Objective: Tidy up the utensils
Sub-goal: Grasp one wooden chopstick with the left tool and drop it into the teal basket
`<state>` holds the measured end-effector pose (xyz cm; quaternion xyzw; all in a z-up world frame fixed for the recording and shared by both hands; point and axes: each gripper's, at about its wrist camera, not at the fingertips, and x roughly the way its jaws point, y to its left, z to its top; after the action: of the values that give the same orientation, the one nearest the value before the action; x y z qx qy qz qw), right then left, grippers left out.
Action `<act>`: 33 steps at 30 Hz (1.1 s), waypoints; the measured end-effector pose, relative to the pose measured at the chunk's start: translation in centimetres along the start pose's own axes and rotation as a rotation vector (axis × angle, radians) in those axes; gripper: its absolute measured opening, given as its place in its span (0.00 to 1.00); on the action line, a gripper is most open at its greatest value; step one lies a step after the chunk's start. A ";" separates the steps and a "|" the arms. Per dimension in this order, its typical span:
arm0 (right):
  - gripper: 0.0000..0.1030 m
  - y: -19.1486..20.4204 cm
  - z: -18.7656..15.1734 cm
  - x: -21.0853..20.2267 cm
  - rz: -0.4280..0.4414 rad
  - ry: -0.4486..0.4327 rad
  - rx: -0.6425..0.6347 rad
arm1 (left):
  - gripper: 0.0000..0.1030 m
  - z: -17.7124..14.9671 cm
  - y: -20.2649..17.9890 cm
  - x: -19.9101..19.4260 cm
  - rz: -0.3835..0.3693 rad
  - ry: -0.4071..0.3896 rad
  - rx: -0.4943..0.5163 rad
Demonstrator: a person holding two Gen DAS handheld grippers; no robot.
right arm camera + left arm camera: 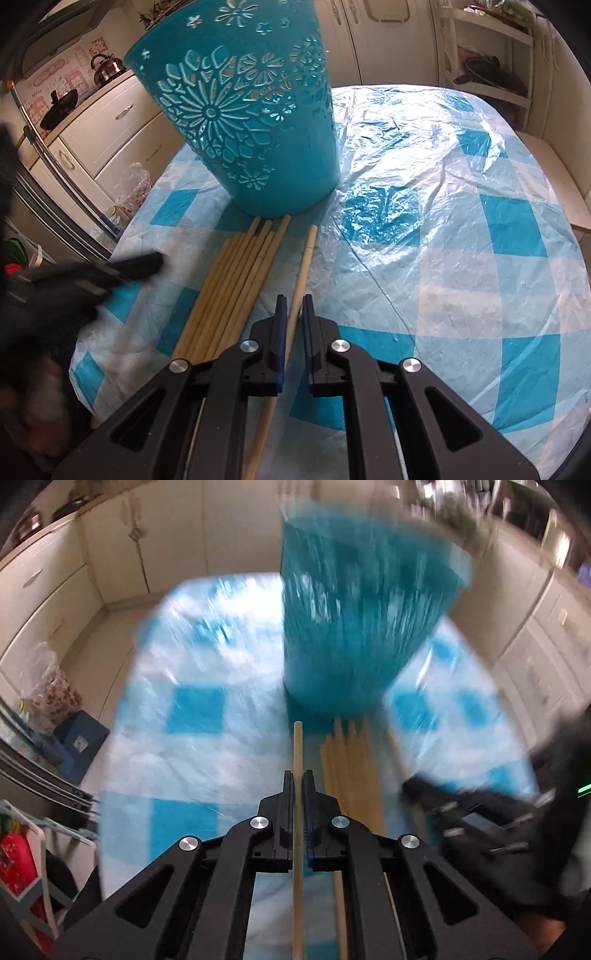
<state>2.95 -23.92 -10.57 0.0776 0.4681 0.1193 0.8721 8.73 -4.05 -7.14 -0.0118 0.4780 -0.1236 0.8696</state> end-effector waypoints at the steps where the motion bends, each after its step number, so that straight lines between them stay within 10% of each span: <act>1: 0.09 0.0 -0.1 0.0 0.002 0.000 0.003 | 0.05 0.7 0.4 -1.8 -0.024 -0.043 -0.017; 11: 0.09 -0.7 -0.1 -0.1 0.025 0.000 0.030 | 0.05 11.4 -1.1 -14.1 -0.214 -0.575 -0.094; 16: 0.09 -0.7 0.0 0.0 0.032 0.007 0.034 | 0.05 14.7 -2.4 -12.3 -0.134 -0.746 -0.144; 33: 0.10 -0.6 0.7 0.3 0.042 0.019 0.026 | 0.05 14.8 -3.0 -1.8 0.047 -0.607 -0.095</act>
<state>3.76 -24.42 -10.62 0.0977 0.4762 0.1323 0.8638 19.58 -7.99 2.79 -0.0779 0.2020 -0.0718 0.9736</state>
